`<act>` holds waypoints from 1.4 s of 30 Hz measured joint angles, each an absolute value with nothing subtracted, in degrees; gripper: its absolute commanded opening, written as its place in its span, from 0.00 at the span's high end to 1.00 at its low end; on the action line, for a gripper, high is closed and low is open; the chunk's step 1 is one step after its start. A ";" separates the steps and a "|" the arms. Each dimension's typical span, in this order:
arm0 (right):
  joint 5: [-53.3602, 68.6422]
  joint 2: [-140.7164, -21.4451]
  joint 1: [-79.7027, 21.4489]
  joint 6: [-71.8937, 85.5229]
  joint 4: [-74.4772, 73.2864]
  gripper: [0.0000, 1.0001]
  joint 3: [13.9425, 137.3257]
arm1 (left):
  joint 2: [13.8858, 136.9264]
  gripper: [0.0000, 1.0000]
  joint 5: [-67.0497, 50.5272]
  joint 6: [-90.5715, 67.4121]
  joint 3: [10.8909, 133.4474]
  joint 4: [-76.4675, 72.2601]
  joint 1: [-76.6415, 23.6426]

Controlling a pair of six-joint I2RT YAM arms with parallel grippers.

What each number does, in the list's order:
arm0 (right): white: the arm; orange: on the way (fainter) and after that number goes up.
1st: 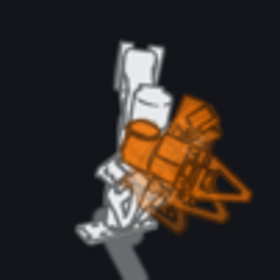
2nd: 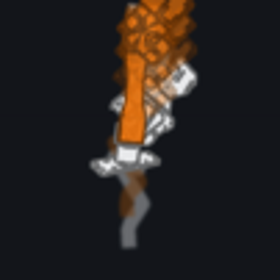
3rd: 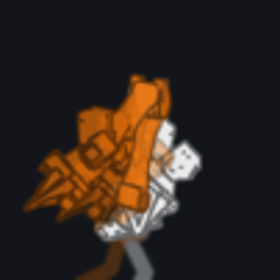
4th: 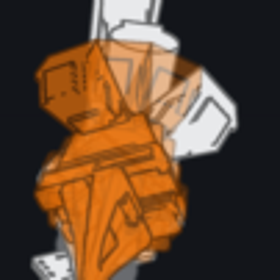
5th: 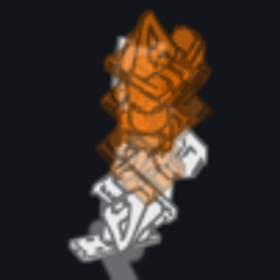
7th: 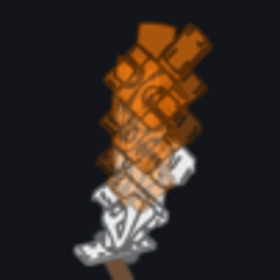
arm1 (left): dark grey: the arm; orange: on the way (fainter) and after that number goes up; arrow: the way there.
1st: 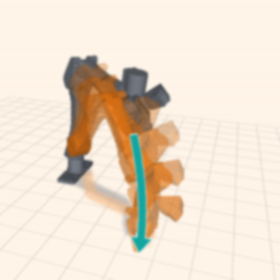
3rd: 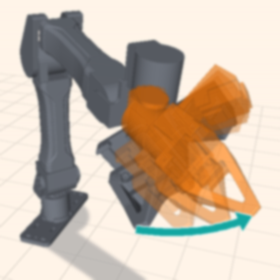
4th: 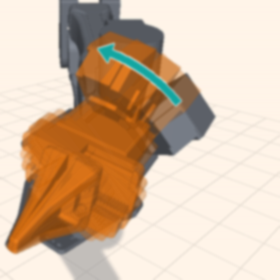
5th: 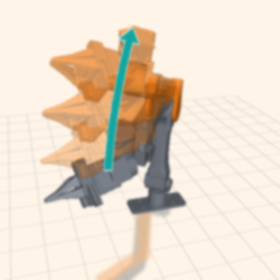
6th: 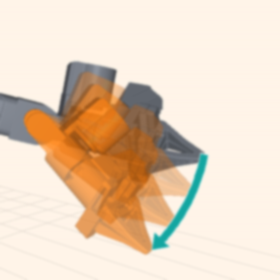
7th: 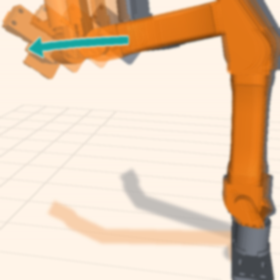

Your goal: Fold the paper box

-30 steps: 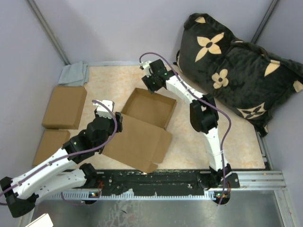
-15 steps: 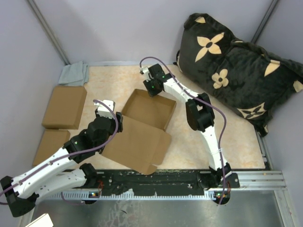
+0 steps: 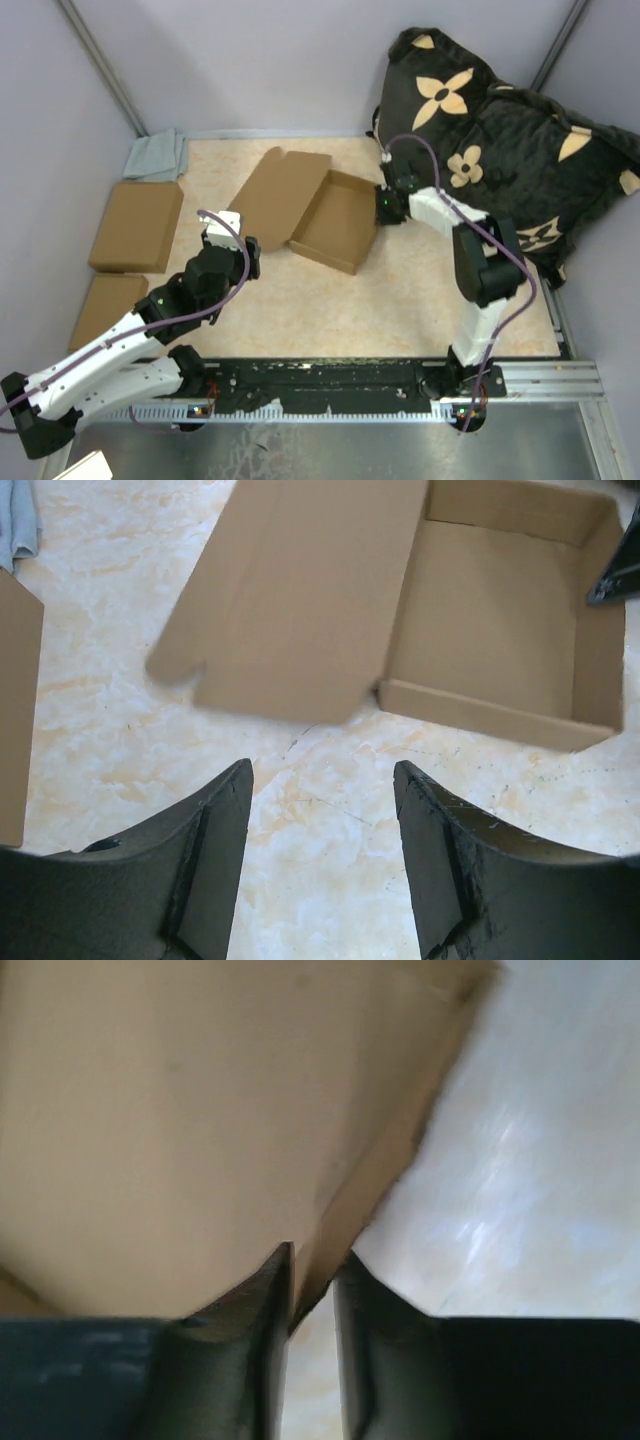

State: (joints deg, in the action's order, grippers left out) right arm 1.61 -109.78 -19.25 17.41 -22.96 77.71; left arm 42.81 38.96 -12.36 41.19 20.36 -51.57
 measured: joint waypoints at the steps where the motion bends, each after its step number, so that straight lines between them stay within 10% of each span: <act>1: 1.85 -107.02 -19.92 18.50 -23.42 0.57 74.52 | 42.81 0.35 38.85 -12.36 41.19 20.36 -51.51; 11: 3.44 -79.64 -50.72 28.38 -25.41 0.44 61.60 | 42.89 0.35 38.02 -12.36 41.19 20.12 -50.98; 22: -8.58 -91.35 -31.27 21.41 -31.16 0.48 78.43 | 43.29 0.35 36.77 -12.91 41.17 20.14 -50.76; 39: -2.15 -103.79 -34.92 24.64 -27.09 0.68 72.93 | 47.03 0.33 36.80 -13.63 40.56 19.55 -50.41; 42: -2.04 -103.79 -35.53 24.56 -25.93 0.81 71.68 | 48.36 0.01 36.91 -15.07 40.56 19.55 -50.39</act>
State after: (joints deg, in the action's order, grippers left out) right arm -2.04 -103.79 -35.53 24.56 -25.93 71.68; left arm 48.36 36.91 -15.07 40.56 19.55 -50.39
